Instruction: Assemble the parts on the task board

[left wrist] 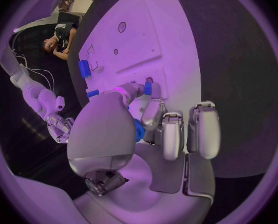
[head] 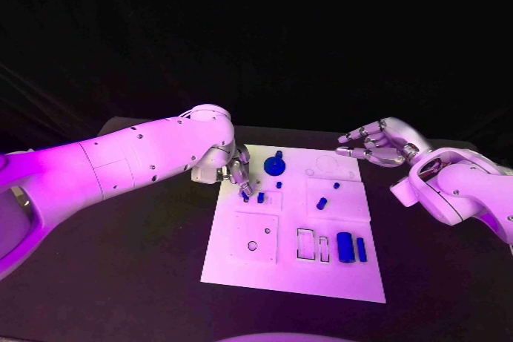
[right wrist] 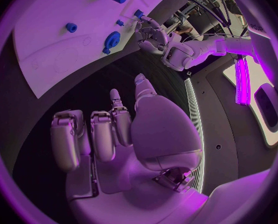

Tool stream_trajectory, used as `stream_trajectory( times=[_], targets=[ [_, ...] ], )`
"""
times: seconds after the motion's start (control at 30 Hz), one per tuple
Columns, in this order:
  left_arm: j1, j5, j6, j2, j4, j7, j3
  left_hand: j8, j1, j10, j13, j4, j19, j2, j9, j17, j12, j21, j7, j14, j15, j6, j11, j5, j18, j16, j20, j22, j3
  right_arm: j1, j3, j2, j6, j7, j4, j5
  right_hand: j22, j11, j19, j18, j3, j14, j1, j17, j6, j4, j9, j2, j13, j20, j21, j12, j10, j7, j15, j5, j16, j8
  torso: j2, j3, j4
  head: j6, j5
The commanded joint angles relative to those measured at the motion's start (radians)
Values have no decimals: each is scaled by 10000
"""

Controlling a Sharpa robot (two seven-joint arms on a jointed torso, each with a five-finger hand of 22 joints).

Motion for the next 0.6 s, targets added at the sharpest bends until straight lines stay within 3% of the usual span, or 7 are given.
stream_trajectory(
  times=[0.03,0.6],
  targets=[
    [-65,309,350,16,-45,-138,-48,-52,-30,22,8,-1630,712,66,15,2635,-19,54,-67,1069,81,62,-4,53,-40,31,97,1772,1605,-6,0,5,27,91,5,-31,1895,3,642,119,-68,789,5,1560,48,-5,15,131,1504,-25,-34,-59,132,-27,-19,25,-62,24,-1,-2,-2,-3,8],
    [-63,717,96,-56,-110,-197,-54,-29,-315,6,-100,-1690,696,237,35,2635,-115,11,-87,1069,70,93,-17,294,-27,31,88,1745,1691,-6,0,-10,40,80,7,-34,1894,3,641,120,-78,788,13,1553,46,-9,14,129,1502,-25,-35,-61,130,-26,-19,38,-66,23,0,-8,3,-9,-1]
  ],
)
